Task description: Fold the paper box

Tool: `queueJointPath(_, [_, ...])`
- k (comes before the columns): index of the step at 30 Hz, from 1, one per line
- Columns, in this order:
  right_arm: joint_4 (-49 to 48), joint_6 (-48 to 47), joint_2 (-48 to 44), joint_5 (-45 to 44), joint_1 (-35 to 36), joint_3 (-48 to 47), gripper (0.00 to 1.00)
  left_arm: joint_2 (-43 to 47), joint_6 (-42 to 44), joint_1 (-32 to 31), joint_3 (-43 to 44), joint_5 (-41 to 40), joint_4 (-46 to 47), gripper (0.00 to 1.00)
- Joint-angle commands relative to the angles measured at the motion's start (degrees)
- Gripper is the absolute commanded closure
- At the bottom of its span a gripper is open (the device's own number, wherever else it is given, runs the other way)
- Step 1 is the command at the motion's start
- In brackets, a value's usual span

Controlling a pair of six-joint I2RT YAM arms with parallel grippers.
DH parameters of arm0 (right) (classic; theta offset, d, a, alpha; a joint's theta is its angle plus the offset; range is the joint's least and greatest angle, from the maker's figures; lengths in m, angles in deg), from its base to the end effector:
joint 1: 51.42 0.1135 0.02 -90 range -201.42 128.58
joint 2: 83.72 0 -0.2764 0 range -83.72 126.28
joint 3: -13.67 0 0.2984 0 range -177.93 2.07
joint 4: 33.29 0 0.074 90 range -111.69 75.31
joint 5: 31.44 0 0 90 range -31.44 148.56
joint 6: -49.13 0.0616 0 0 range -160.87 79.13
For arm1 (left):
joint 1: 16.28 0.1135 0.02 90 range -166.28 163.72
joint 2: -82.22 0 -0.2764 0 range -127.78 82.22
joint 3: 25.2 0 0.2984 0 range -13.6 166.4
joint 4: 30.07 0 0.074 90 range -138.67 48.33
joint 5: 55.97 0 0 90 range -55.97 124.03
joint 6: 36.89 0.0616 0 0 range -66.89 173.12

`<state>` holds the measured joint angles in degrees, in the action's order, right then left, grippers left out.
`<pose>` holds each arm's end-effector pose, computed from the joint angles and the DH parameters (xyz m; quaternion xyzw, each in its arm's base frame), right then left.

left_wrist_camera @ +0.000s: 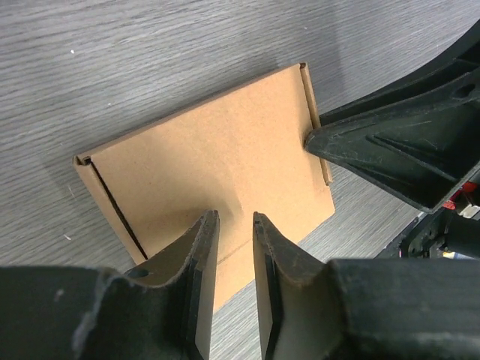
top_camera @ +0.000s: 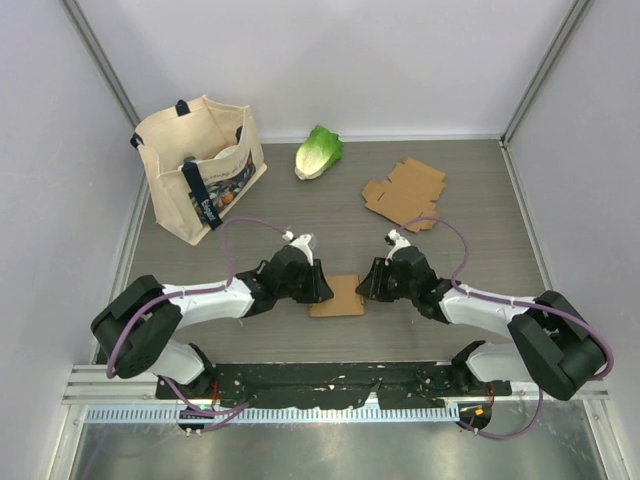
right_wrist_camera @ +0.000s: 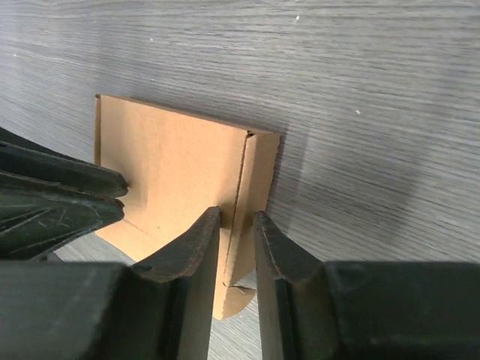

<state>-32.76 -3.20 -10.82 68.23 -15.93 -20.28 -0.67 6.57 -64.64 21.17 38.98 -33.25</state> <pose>0.2177 0.1680 0.1044 -0.0188 0.9017 0.3146 0.2960 0.2151 -0.2500 0.1237 0.0327 0.9039 -0.3392 0.2583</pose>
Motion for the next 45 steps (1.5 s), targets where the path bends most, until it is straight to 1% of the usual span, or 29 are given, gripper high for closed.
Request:
queueJointPath(1, [-5.5,1.1,1.0,0.3,-0.9,0.5,0.74,0.5,2.5,0.3,2.6,-0.7,-2.3,0.69])
queueJointPath(2, [-5.2,1.1,0.8,0.0,-1.0,0.8,0.77,2.2,2.9,0.5,3.2,-0.9,-3.6,0.67])
queueJointPath(3, [-5.1,1.2,0.6,-0.2,-1.2,1.1,0.79,3.3,3.4,0.6,3.3,-1.0,-4.1,0.6])
queueJointPath(4, [-4.7,1.3,0.3,-0.5,-1.6,1.7,0.81,4.7,3.6,0.9,3.3,-1.3,-4.6,0.56])
queueJointPath(5, [-4.4,1.2,-0.1,-0.7,-1.7,1.9,0.83,6.2,3.7,1.5,3.3,-1.6,-6.2,0.47])
queueJointPath(6, [-4.1,1.3,-0.3,-0.6,-1.9,2.5,0.83,9.1,4.0,1.9,3.4,-2.1,-7.3,0.43])
queueJointPath(8, [-3.9,1.4,-0.7,-0.9,-2.3,3.1,0.85,12.0,4.4,3.3,3.5,-3.0,-11.2,0.35])
queueJointPath(10, [-4.4,1.7,-0.7,-0.9,-2.7,4.4,0.85,15.3,3.9,4.3,3.3,-3.0,-14.4,0.31])
queueJointPath(11, [-4.5,2.0,-0.6,-0.8,-3.0,4.8,0.85,16.1,3.5,5.4,2.8,-2.8,-15.1,0.26])
queueJointPath(13, [-5.4,2.4,-0.5,-0.6,-3.1,6.0,0.86,17.4,1.5,6.4,1.5,-0.8,-15.5,0.23])
queueJointPath(14, [-5.9,2.7,-0.4,-0.5,-3.4,6.4,0.86,17.6,0.8,7.4,0.8,0.1,-15.1,0.2])
queueJointPath(15, [-6.3,2.7,-0.2,-0.2,-3.4,6.9,0.86,17.6,-0.2,7.7,0.0,0.9,-14.1,0.19])
queueJointPath(17, [-7.4,3.0,0.0,0.5,-3.6,7.1,0.86,16.6,-3.0,8.6,-2.7,4.1,-9.1,0.17])
queueJointPath(19, [-8.1,3.1,0.7,0.9,-3.6,6.9,0.86,14.2,-5.8,8.8,-4.1,5.5,-4.2,0.16])
queueJointPath(22, [-8.1,2.9,1.5,0.9,-3.7,6.5,0.86,11.4,-8.5,8.8,-4.9,8.0,0.5,0.16])
queueJointPath(25, [-8.2,2.8,1.6,0.7,-4.0,6.7,0.87,9.9,-11.0,8.8,-5.7,7.4,2.9,0.16])
queueJointPath(29, [-7.9,2.6,1.2,0.6,-4.2,6.7,0.87,10.7,-12.5,8.8,-7.0,4.5,1.4,0.16])
queueJointPath(31, [-7.5,2.4,1.0,0.6,-4.5,6.7,0.87,10.4,-14.1,8.8,-7.9,4.1,2.5,0.16])
queueJointPath(34, [-7.8,2.4,1.1,0.7,-4.8,6.9,0.87,6.6,-16.1,8.8,-7.7,7.0,6.6,0.16])
queueJointPath(36, [-8.2,2.2,1.6,0.8,-5.2,7.1,0.87,3.5,-17.3,8.8,-7.9,8.5,9.4,0.19])
queueJointPath(37, [-8.1,2.2,1.9,1.0,-5.3,7.1,0.87,2.6,-19.4,8.8,-9.1,8.8,13.6,0.21])
queueJointPath(40, [-8.8,2.3,2.2,1.3,-5.5,7.2,0.87,0.6,-22.4,8.8,-11.2,9.4,20.9,0.26])
queueJointPath(43, [-8.9,1.7,2.5,1.1,-5.5,7.0,0.87,-0.8,-23.9,8.6,-11.3,9.9,24.1,0.37])
queueJointPath(45, [-8.3,1.2,2.9,1.4,-5.5,6.1,0.86,-1.3,-24.8,8.6,-11.5,10.4,26.2,0.41])
